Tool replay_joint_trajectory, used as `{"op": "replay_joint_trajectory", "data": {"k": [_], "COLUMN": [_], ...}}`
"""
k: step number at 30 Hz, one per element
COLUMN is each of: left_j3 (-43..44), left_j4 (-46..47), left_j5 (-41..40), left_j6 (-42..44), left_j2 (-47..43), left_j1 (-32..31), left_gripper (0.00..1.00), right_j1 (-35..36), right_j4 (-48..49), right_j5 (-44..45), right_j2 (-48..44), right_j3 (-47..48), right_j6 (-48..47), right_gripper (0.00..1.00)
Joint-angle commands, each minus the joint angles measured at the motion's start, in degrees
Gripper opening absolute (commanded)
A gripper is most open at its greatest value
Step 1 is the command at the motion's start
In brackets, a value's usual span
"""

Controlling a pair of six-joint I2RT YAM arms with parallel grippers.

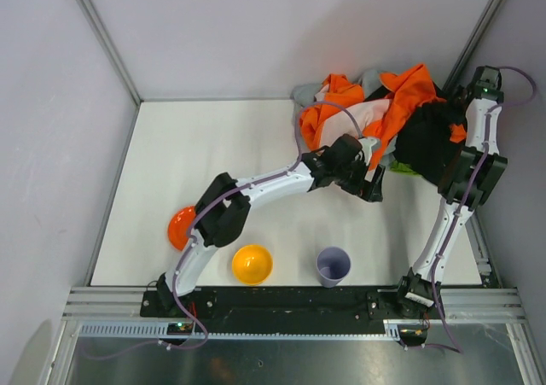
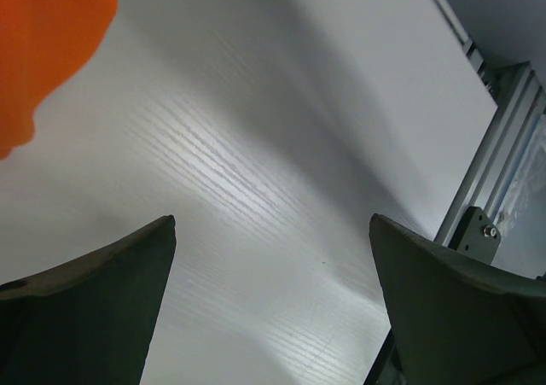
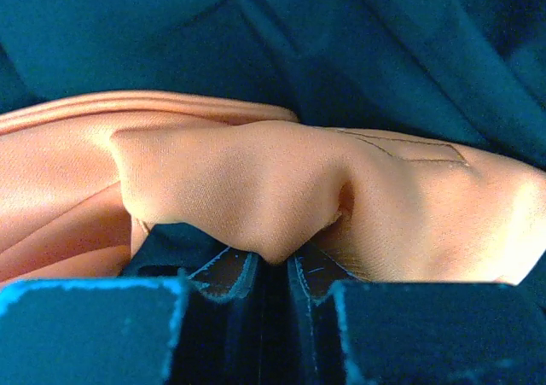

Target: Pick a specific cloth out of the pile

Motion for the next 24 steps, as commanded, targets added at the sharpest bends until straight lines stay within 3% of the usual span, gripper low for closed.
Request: {"op": "replay_joint_trajectory", "data": {"k": [1, 4, 9, 11, 19, 24], "left_j3": [3.89, 2.69, -1.12, -3.39, -12.94, -17.90], "left_j4": [0.52, 0.48, 0.54, 0.55, 0.62, 0.63], "left_j5": [0.70, 0.34, -0.41, -1.28, -4.89, -6.61], "left_j6": [-0.90, -0.22, 0.36, 0.70, 2.30, 3.27], "left_j2": [-1.43, -2.47, -5.95, -8.10, -18.40, -23.26], "left_j1": [0.25, 0.23, 0.22, 0.18, 0.22, 0.18], "left_gripper": [1.00, 1.00, 1.00, 1.00, 1.00, 1.00], "right_j1": [-1.16, -0.63, 0.41, 0.55, 0.62, 0.02], "right_j4": [-5.41, -6.66, -2.29, -0.90, -2.57, -3.93], "right_j5": [2.28, -0.39, 0.22, 0.89, 4.27, 5.26], "right_j2": [7.91, 8.53, -0.74, -5.51, -23.51, -34.58], "right_j3": [5.20, 2.46, -10.11, -13.68, -17.30, -21.57], "right_j6": [-0.26, -0.97, -2.08, -2.33, -4.16, -5.04], "right_gripper": [0.16, 0.25, 0.70, 0.79, 0.96, 0.99]}}
